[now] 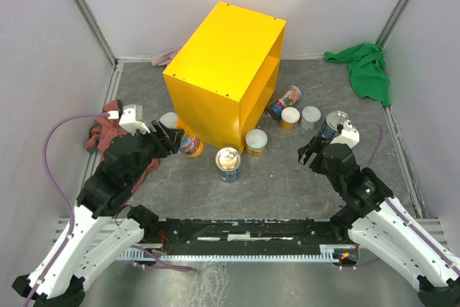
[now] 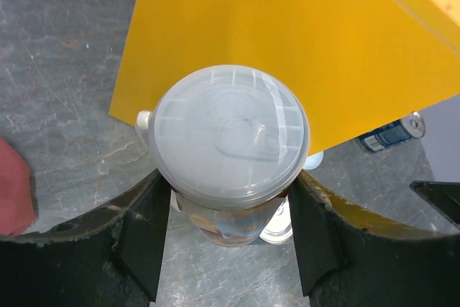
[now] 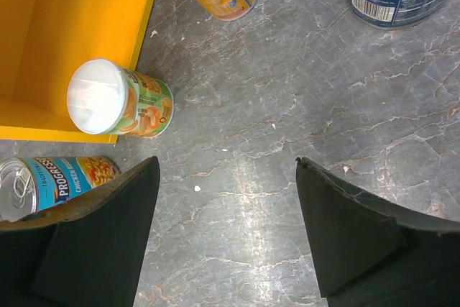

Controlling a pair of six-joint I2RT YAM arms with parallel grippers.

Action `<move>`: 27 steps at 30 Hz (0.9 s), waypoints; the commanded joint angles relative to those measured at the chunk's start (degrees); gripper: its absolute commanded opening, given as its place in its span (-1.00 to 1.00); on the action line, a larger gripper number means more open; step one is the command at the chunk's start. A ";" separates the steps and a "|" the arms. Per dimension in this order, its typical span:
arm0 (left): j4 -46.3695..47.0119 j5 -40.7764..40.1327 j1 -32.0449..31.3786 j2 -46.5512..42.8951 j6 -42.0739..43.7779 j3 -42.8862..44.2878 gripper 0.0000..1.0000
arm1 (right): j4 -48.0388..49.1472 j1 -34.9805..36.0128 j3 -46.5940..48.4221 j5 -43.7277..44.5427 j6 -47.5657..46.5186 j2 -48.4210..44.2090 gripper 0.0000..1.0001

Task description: Place and organize the canned foods onto the counter

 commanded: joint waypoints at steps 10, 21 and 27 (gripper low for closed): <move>8.87 -2.68 -0.29 1.37 5.26 15.77 -0.95 | 1.68 0.24 3.52 -1.26 -0.97 0.10 0.67; 9.14 -4.28 -0.27 10.28 9.41 30.71 -0.95 | 2.41 0.28 4.29 -1.72 -1.34 0.96 0.66; 9.42 -4.22 -0.27 15.46 11.24 37.67 -0.95 | 2.97 0.23 4.50 -1.94 -1.44 1.32 0.66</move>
